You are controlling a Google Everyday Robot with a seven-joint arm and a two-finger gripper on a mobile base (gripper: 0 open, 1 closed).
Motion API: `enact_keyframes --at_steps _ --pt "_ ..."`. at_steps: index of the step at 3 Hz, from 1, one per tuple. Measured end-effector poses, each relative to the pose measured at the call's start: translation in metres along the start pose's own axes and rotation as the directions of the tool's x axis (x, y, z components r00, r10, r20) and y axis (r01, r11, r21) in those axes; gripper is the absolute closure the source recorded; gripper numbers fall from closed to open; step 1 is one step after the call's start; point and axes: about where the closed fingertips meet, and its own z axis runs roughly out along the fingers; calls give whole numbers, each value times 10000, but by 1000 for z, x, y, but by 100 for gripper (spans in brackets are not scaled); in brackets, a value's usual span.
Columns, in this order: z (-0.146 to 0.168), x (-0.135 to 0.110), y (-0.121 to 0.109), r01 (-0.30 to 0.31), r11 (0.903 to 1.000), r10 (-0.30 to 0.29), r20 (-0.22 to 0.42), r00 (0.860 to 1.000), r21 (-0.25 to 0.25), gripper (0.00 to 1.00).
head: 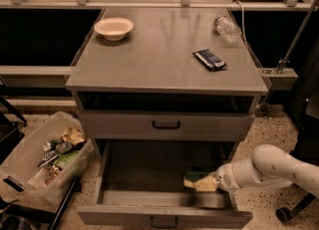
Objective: Place sponge into middle drawer
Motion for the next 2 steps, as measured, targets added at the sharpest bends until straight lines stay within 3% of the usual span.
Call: enact_keyframes --at_steps 1,2 --pt "28 12 9 131 9904 -336 -1482 9884 -1375 100" --pt "26 23 26 40 9784 -463 -2002 9787 -2067 100"
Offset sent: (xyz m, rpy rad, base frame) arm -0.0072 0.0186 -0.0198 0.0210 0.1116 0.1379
